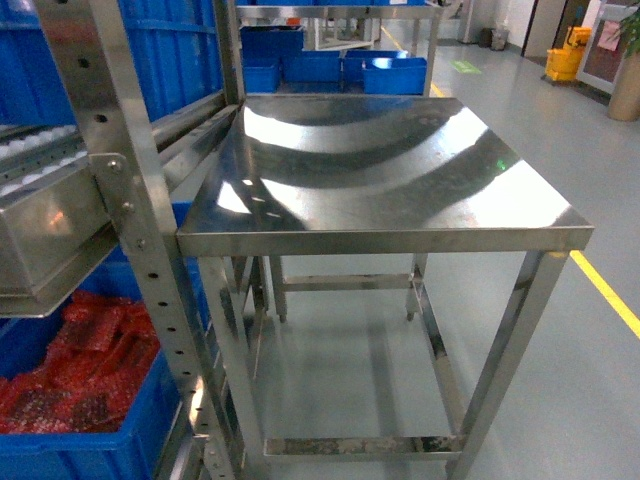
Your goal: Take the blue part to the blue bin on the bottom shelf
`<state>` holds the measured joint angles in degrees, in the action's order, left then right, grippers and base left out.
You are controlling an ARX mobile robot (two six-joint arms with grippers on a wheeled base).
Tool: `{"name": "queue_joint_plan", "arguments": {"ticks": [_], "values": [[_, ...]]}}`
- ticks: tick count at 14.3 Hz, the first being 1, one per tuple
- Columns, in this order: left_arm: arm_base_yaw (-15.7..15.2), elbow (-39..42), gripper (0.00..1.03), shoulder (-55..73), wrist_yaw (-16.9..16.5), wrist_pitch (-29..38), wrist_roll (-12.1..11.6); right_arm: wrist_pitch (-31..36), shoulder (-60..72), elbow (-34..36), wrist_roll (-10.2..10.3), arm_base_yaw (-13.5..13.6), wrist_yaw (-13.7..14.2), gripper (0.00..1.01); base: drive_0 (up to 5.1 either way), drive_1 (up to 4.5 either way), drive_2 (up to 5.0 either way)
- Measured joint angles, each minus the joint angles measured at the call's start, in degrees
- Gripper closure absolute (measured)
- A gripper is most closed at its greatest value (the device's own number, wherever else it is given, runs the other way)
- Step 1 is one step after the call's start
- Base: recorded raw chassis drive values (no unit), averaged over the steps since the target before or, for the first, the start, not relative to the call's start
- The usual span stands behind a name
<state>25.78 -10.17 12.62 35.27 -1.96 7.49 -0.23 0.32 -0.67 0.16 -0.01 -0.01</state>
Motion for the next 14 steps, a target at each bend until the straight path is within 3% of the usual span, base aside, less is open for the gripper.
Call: {"name": "queue_joint_plan", "arguments": {"ticks": [14], "values": [[0.00, 0.00, 0.60, 0.00, 0.09, 0.17, 0.00, 0.17, 0.00, 0.00, -0.02, 0.00, 0.02, 0.03, -4.9, 2.54, 2.5]]}}
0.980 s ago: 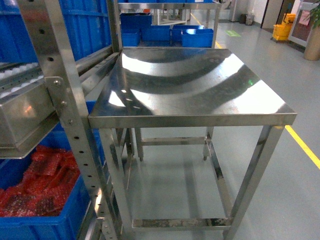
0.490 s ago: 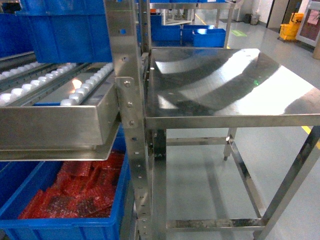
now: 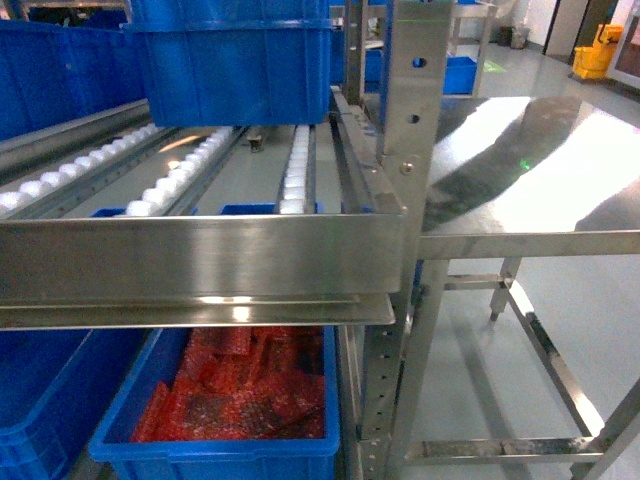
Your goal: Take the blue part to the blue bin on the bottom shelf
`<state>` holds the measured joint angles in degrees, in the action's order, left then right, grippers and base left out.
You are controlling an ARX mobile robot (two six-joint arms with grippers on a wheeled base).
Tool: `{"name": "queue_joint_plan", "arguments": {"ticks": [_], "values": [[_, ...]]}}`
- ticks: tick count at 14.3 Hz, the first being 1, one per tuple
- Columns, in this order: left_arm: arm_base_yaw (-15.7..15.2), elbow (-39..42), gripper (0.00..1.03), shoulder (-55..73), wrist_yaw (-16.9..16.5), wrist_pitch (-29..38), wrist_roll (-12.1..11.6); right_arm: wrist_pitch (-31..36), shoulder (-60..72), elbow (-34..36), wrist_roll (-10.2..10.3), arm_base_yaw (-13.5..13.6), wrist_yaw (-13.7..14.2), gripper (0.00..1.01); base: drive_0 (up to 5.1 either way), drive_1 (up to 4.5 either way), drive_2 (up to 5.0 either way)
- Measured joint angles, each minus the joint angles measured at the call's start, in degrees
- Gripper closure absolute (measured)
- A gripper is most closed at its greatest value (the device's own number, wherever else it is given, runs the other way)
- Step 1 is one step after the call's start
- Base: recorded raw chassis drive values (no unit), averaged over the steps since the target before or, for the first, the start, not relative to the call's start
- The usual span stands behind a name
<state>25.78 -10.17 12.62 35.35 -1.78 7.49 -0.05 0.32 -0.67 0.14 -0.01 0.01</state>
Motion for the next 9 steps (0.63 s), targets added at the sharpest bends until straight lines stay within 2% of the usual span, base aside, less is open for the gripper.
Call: {"name": "queue_joint_plan", "arguments": {"ticks": [9], "values": [[0.00, 0.00, 0.60, 0.00, 0.00, 0.04, 0.00, -0.13, 0.00, 0.00, 0.02, 0.00, 0.00, 0.03, -4.9, 2.53, 2.5]]}}
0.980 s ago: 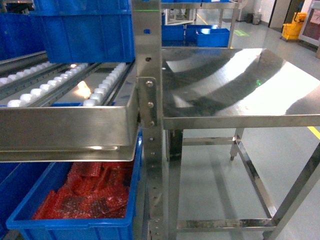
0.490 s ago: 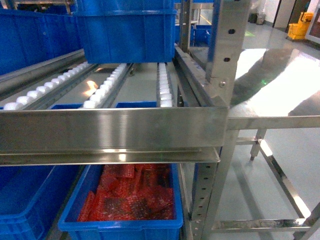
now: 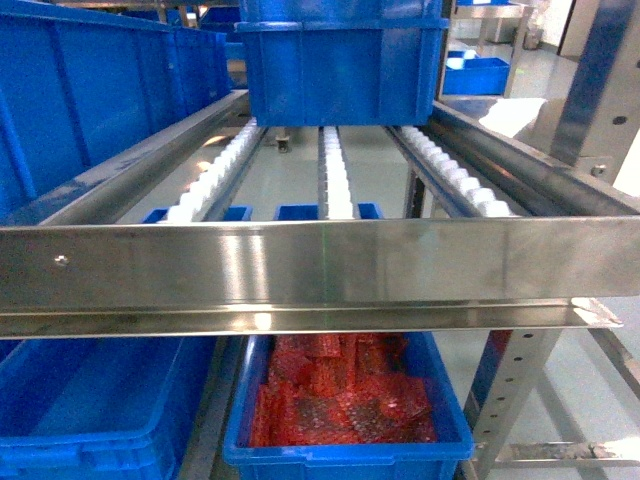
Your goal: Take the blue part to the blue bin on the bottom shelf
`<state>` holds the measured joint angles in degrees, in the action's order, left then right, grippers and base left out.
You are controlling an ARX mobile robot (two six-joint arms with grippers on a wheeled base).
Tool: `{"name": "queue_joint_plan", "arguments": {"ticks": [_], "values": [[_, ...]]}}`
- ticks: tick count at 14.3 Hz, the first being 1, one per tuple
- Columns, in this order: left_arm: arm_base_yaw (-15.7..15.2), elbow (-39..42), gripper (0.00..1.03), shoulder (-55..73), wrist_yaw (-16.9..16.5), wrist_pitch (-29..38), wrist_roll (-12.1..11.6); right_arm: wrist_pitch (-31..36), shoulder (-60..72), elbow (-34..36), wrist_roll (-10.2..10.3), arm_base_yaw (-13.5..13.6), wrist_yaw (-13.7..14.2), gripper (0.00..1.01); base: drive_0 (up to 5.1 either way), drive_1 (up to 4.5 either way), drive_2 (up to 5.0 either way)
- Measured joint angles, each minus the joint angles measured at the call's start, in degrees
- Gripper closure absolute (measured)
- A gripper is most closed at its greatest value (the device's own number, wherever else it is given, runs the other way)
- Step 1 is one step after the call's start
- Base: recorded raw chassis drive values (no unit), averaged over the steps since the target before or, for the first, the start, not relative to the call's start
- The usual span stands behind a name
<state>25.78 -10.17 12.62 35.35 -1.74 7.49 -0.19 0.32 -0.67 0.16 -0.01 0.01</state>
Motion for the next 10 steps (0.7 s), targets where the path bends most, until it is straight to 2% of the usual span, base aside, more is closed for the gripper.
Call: {"name": "queue_joint_plan", "arguments": {"ticks": [10], "values": [[-0.04, 0.00, 0.60, -0.13, 0.20, 0.02, -0.02, -0.20, 0.00, 0.00, 0.00, 0.00, -0.17, 0.03, -5.0, 2.39, 2.4]]}}
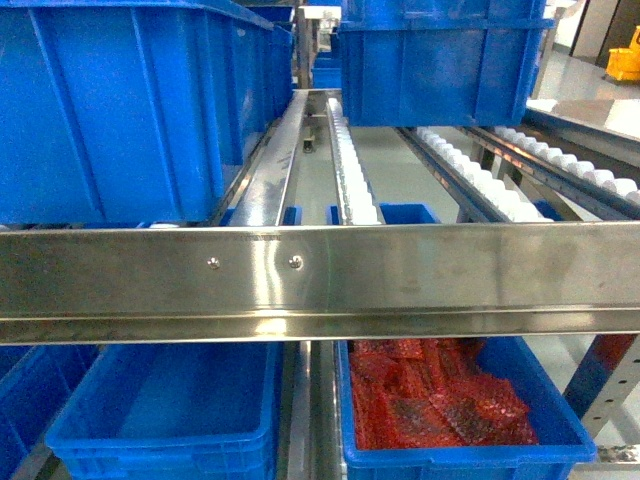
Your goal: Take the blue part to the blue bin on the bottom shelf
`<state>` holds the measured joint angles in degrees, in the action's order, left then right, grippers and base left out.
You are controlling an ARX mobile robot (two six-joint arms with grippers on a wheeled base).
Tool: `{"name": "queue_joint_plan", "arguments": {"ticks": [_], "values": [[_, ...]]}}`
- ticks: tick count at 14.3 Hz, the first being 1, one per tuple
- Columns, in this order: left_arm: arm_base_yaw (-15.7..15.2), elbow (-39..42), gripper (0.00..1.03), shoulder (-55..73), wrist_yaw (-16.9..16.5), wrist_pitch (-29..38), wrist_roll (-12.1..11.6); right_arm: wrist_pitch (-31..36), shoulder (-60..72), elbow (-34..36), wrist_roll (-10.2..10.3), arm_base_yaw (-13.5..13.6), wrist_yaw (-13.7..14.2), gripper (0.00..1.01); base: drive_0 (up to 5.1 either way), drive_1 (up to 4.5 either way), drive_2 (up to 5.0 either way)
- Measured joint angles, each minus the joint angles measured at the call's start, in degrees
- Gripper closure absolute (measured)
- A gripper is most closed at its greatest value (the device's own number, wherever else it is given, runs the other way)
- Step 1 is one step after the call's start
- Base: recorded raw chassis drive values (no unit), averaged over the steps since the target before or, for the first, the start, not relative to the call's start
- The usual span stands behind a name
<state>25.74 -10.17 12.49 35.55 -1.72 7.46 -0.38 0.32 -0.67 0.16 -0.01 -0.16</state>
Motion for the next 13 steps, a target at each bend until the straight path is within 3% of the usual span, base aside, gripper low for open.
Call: {"name": "queue_joint_plan", "arguments": {"ticks": [13], "values": [[0.04, 0.00, 0.60, 0.04, -0.15, -0.07, 0.02, 0.11, 0.00, 0.00, -0.02, 0.00, 0.02, 0.03, 0.0, 0.00, 0.0]]}}
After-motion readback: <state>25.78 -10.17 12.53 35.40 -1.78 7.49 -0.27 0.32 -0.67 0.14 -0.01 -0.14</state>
